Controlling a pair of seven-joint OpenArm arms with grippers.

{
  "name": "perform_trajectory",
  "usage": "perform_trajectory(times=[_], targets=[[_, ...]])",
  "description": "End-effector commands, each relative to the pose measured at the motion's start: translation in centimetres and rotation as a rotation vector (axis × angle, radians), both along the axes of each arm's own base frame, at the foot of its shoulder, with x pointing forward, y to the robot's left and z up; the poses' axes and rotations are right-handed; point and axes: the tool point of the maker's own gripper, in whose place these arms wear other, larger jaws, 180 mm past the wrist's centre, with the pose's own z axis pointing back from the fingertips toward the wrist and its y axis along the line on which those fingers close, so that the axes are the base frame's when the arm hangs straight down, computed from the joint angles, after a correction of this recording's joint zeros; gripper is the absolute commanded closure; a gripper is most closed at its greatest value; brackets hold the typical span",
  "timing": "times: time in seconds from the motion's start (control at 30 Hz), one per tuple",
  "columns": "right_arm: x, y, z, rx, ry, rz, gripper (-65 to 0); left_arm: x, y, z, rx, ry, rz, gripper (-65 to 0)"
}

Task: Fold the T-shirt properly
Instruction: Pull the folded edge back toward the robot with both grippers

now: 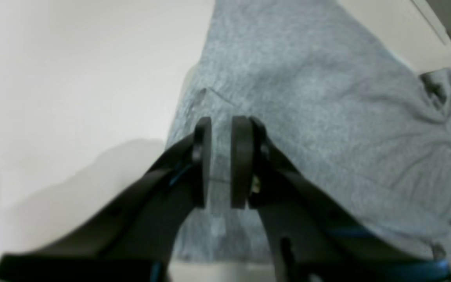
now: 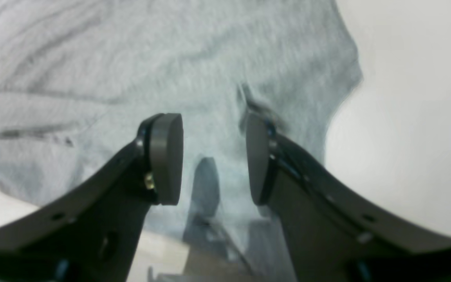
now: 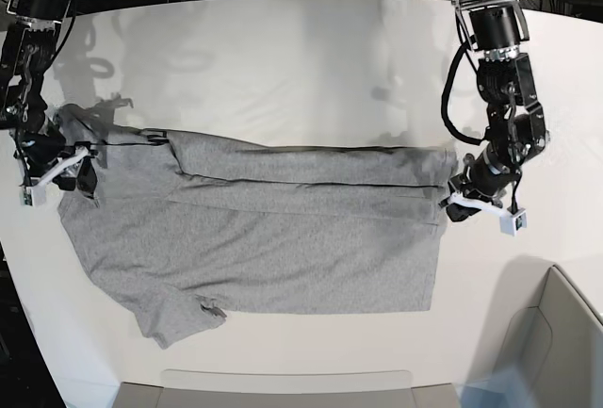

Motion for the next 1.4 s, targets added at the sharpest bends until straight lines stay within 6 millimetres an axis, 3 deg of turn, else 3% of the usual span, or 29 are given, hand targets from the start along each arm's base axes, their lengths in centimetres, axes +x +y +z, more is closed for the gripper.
perform_trajectory(times=[0.0,0.2,0.4,0.53,0.73,1.0,1.17,1.37], targets=[[0.2,-1.3,2.1,-0.016,-0.053,-0.020,-26.7,0.2,0.4,1.8,0.027,-0.045,-0.010,-13.0],[-3.9,-5.6,2.2,0.062,-0.030,-0.167,-26.7,-2.6,-0.1,-0.3,0.037,0.042,-0.043,-16.6],[-6.0,-5.8,0.1,0.070,0.034,-0.185,-26.7,-3.4,0.8,-3.9,0.003,0.126,0.000,-16.6],[-6.8,-6.5,-1.6,0.104,0.073,-0.222,-26.7,-3.6,1.2,-4.6,0.007,0.147,-0.005,-16.6],[-6.8,-6.7,-2.6,0.128,0.092,-0.239,-26.7,-3.5,1.3,-4.3,0.006,0.137,-0.003,-16.6],[-6.1,-7.0,-3.1,0.157,0.092,-0.261,-26.7,-2.8,-0.2,-5.2,-0.055,0.135,-0.076,-16.6],[-5.5,-5.4,-3.8,0.155,0.107,-0.213,-26.7,-2.9,-0.4,-5.8,-0.068,0.153,-0.076,-16.6],[-5.3,-4.3,-5.1,0.162,0.124,-0.189,-26.7,-3.0,-3.4,-6.4,-0.053,0.177,-0.169,-16.0]])
